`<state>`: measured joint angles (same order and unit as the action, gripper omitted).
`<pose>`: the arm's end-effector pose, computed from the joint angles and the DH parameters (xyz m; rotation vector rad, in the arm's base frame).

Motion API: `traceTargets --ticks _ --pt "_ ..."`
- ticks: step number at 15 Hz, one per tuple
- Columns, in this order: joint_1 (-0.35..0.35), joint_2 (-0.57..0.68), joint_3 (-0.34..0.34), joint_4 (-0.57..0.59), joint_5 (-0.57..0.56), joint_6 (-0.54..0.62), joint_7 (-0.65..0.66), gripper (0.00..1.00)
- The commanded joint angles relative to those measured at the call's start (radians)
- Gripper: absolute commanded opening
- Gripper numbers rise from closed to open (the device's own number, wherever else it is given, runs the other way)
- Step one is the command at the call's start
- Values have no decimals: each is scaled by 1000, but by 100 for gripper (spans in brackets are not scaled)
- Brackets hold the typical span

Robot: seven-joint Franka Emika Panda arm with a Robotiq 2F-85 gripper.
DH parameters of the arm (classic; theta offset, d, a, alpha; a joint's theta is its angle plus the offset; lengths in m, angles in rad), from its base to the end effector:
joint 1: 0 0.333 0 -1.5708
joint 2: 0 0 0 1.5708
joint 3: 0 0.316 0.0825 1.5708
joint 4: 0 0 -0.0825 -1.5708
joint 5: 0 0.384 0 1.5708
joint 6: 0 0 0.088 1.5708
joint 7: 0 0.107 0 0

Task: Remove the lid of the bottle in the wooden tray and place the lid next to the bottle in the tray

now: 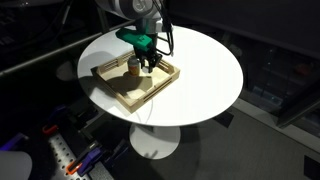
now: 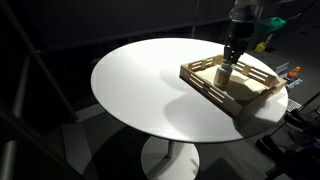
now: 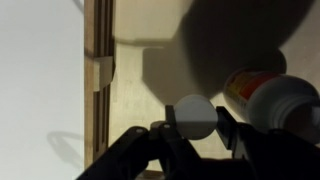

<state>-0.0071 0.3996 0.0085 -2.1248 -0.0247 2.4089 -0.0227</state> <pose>0.5635 0.0007 0.2102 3.1248 0.0671 -0.1808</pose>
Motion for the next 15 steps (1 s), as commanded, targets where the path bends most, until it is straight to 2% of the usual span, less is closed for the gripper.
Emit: traceTargets --ticks 1,4,5,6,9,10,15 --pt "-9 -5 -5 9 15 -10 -3 36" --pt "-12 -8 -9 10 16 -12 -4 50" --pt "-13 -9 -9 11 18 -13 -3 71" --pt "-14 -9 -9 11 20 -14 -3 73" --pt "-18 -19 -9 7 30 -20 -8 96" --pt "-20 -33 -8 3 34 -33 -13 100" --pt "-12 -135 -38 -14 -3 -127 18 100"
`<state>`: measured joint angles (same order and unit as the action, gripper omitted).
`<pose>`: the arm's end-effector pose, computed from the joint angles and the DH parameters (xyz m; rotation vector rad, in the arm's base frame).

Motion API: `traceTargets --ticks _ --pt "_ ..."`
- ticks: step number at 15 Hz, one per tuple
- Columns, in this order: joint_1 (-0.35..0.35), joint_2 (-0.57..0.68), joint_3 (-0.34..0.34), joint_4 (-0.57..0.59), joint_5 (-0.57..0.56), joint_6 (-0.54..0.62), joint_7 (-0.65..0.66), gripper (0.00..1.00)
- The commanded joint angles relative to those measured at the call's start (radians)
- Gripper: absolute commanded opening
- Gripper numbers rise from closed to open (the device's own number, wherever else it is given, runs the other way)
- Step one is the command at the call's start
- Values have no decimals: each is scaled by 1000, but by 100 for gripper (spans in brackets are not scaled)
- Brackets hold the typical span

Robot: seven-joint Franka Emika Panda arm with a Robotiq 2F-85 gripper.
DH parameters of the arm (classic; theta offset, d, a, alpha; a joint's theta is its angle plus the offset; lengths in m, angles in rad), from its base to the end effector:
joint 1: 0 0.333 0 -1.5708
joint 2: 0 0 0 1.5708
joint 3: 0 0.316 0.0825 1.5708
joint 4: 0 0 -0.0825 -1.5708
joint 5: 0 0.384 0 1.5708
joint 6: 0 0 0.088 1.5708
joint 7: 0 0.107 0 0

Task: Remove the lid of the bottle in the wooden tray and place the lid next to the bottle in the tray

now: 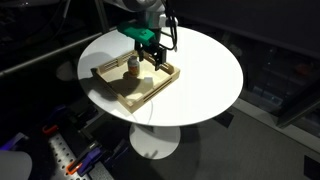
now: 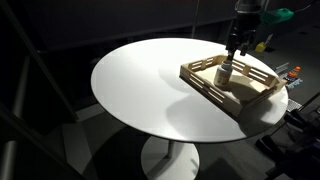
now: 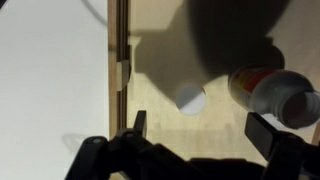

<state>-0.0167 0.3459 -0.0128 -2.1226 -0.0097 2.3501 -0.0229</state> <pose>0.5631 -0.0167 0.2369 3.1283 0.0018 -0.1858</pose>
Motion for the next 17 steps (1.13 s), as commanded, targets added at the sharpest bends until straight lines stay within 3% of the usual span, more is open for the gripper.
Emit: traceTargets --ticks 1,10,13,14,17 --pt "-2 -104 -22 -18 -24 -87 22 100" --pt "2 -348 -34 -35 -114 -335 78 100" --pt "-2 -400 -27 -43 -121 -373 77 100" --pt "-5 -351 -29 -13 -100 -356 51 100" --pt "-5 -382 -27 -29 -100 -364 52 100"
